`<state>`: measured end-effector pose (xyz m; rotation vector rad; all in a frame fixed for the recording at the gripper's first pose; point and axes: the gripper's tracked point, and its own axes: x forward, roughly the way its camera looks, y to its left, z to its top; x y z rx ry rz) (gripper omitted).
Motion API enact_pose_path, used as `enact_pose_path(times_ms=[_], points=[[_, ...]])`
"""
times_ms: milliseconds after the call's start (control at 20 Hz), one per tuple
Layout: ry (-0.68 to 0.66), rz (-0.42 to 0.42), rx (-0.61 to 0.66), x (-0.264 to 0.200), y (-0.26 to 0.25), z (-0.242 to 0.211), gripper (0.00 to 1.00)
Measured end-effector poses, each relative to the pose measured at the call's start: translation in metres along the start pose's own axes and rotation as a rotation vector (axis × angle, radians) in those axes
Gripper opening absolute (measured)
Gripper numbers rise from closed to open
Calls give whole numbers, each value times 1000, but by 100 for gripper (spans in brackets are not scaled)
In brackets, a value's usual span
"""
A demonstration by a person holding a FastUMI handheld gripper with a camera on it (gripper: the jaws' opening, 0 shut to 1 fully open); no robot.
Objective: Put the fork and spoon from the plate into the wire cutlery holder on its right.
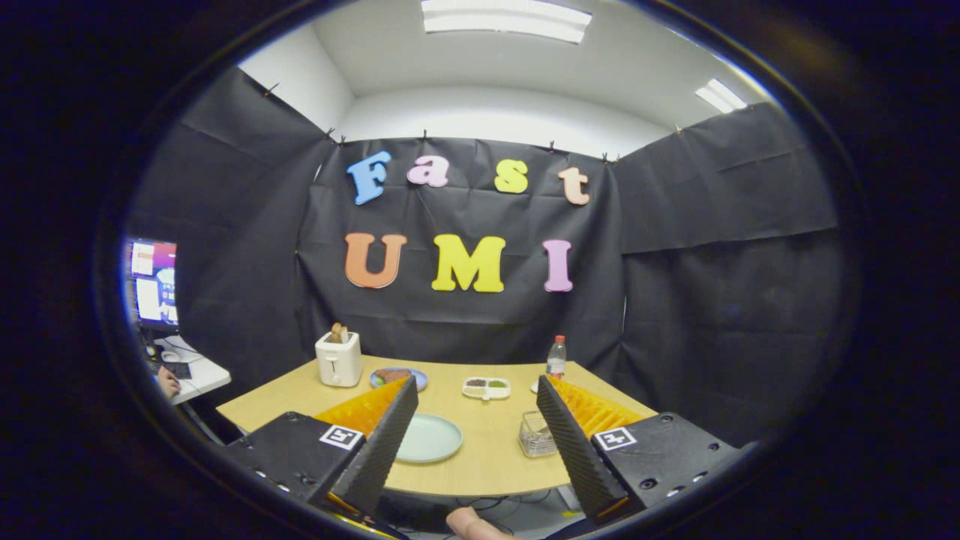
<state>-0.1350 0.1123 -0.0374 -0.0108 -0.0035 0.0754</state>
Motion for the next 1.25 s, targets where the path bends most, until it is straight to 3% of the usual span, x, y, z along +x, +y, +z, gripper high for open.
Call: enact_pose_path(times_ms=[1250], points=[[58,30,44,8,-13,-33,96]])
